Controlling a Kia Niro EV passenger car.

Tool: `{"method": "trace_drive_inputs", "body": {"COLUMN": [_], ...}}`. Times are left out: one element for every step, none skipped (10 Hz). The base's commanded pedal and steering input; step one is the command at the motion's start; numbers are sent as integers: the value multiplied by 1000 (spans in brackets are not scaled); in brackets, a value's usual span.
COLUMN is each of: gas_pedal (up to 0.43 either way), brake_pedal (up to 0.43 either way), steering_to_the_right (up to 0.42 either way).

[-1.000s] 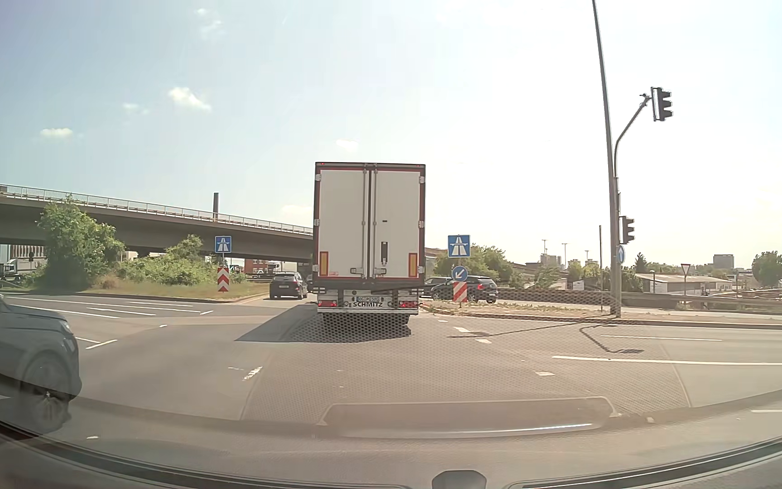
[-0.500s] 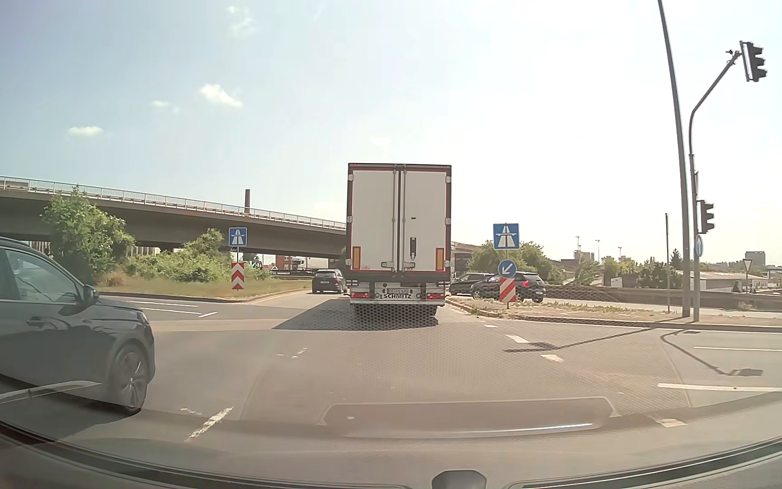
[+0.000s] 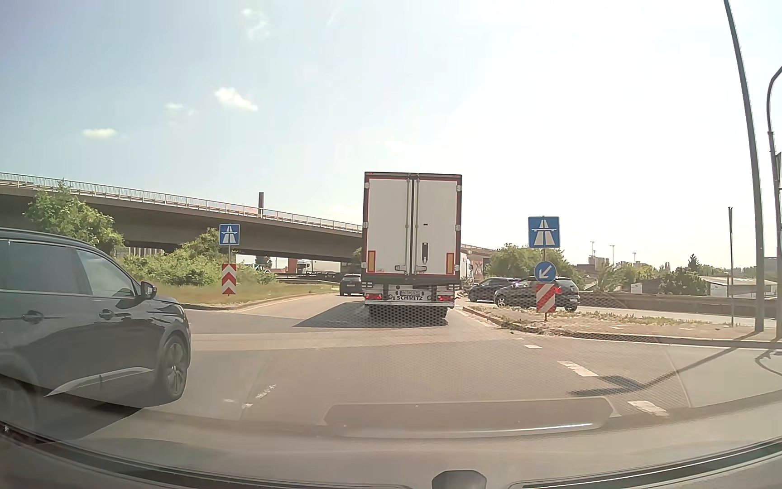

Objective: Follow the waypoints while adhering to traffic rules and regulations

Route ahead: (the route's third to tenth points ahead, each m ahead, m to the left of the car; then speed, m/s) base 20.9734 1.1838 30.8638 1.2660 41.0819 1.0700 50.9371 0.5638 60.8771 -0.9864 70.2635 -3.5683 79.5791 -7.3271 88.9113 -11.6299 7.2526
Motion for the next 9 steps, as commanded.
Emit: {"method": "trace_drive_inputs", "body": {"gas_pedal": [228, 240, 268, 268, 280, 287, 287, 287, 287], "brake_pedal": [30, 30, 30, 30, 30, 30, 30, 30, 30], "steering_to_the_right": [-18, -17, -16, -17, -16, -17, -18, -18, -17]}}
